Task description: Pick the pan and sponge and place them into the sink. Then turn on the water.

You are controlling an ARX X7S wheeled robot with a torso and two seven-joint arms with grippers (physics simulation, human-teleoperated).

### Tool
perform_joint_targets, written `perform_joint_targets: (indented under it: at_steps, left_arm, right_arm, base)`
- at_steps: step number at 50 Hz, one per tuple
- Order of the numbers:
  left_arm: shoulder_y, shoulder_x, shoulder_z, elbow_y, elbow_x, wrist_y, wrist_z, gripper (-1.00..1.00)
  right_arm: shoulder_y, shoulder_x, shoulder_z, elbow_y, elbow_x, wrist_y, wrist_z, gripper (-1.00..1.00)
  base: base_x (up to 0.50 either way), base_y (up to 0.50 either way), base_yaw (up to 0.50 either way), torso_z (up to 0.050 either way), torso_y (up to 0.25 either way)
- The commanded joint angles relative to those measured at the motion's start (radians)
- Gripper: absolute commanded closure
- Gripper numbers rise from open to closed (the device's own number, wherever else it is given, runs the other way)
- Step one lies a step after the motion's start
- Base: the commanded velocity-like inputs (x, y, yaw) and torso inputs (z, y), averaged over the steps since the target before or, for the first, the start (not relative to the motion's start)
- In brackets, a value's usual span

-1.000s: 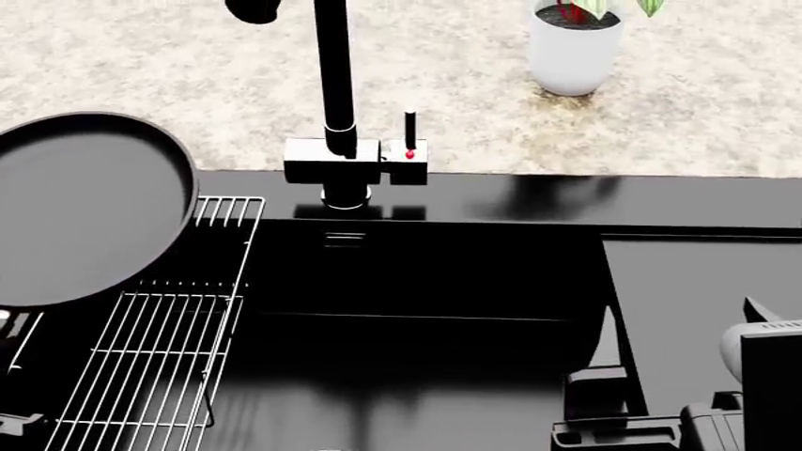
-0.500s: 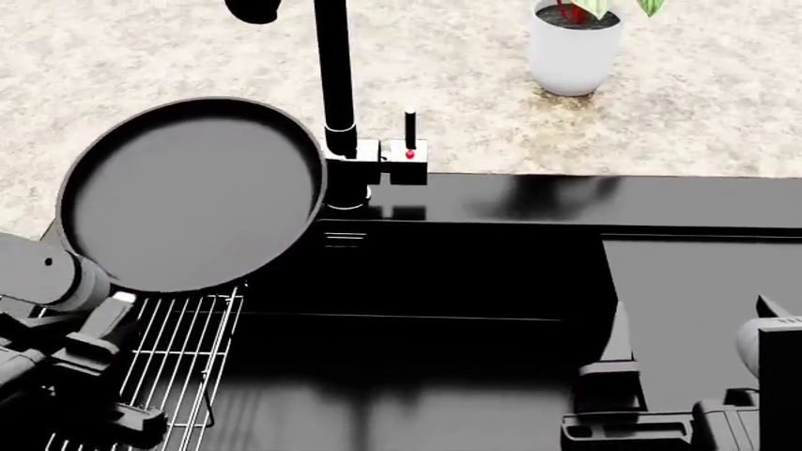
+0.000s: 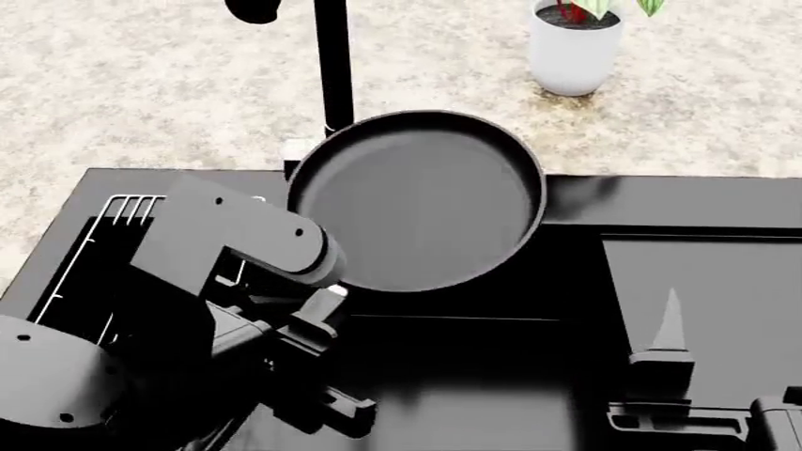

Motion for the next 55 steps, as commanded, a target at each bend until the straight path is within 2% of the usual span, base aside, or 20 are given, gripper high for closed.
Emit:
perform_joint_targets:
  at_steps: [1, 17, 55]
  left_arm:
    - [0.000, 0.116, 0.037, -0.050, 0.089, 0.034, 0.062, 1.00]
    - [0.095, 0.073, 0.067, -0.012, 0.119, 0.048, 0.063, 1.00]
    - [0.219, 0.073, 0.184, -0.106, 0.367, 0.130, 0.283, 1.00]
  right_arm:
    - [-0.029, 0.005, 0.048, -0.009, 0.006, -0.005, 0.002, -1.00]
    - [-0.032, -0.005, 0.026, -0.007, -0.010, -0.008, -0.006, -1.00]
    - [-0.067, -0.007, 0.030, -0.001, -0.022, -0.021, -0.017, -1.00]
  base:
    - [0.00, 0.00, 0.00, 0.000, 0.000]
    - [0.00, 0.00, 0.00, 0.001, 0.002]
    - [0.00, 0.00, 0.00, 0.001, 0.002]
